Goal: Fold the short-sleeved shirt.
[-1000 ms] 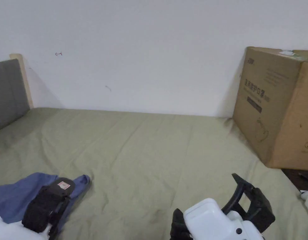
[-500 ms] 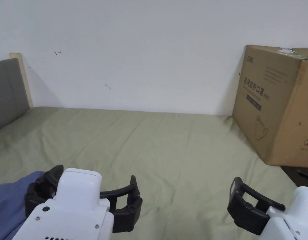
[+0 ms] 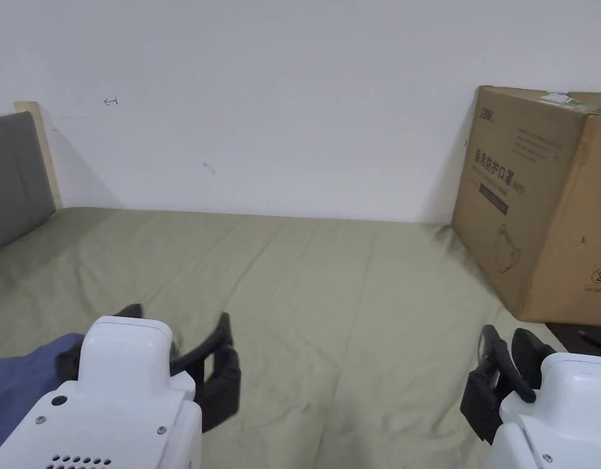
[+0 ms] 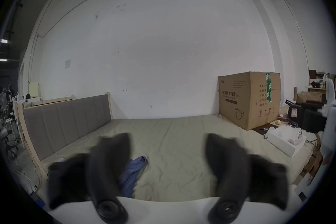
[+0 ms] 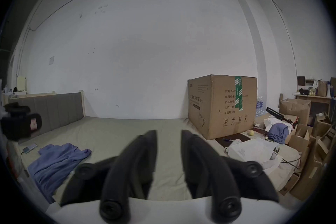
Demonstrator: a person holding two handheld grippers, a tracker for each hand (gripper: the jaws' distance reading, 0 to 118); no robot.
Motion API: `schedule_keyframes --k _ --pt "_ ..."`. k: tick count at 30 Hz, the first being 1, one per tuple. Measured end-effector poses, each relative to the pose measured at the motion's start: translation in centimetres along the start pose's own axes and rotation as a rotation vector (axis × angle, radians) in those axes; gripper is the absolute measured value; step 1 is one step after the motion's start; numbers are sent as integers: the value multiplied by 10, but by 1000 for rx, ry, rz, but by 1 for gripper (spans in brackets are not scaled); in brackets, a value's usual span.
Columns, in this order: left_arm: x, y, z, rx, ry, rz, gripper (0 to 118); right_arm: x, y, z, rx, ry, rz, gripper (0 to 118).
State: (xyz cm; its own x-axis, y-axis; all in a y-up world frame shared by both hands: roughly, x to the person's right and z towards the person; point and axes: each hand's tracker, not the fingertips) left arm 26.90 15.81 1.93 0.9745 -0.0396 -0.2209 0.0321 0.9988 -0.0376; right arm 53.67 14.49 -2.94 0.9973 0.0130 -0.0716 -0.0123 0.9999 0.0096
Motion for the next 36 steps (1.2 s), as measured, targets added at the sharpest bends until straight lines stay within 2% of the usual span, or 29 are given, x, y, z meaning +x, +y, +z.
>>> schedule_keyframes --k 1,2,3,4,6,8,11,13,16,21,26,31,36 --pt "-1 1 -1 2 -9 17 26 0 0 0 -2 -2 2 19" --pt "-2 2 -3 -12 -18 25 17 0 -1 0 -9 3 -1 13" --pt "-3 2 -4 -23 -29 38 11 1 -1 0 -13 22 -9 1" --pt "-5 3 -5 -36 -45 40 0 1 -2 0 -11 20 -17 0" --pt "-2 3 -6 -66 26 24 0 3 -2 0 -13 17 -16 0" --pt "-4 3 -8 -83 4 14 0 3 0 -3 -24 31 -6 0" --pt "-11 0 -9 -98 -1 71 0 -1 0 -4 -24 30 -3 0" --pt "-20 1 -8 -99 9 96 0 -5 1 -7 -32 60 -6 0" --pt "-36 5 -3 -87 99 61 0 -19 5 -14 -30 111 15 0" --pt "-81 14 19 -65 245 94 0 -62 11 -26 -34 289 10 0" --pt "-121 18 54 -83 433 42 0 -124 8 -32 -66 519 -7 0" --pt "-150 18 87 -110 541 73 0 -186 -1 -21 -88 722 39 0" --pt "-161 13 95 -110 582 62 0 -223 -10 -7 -116 854 55 0"
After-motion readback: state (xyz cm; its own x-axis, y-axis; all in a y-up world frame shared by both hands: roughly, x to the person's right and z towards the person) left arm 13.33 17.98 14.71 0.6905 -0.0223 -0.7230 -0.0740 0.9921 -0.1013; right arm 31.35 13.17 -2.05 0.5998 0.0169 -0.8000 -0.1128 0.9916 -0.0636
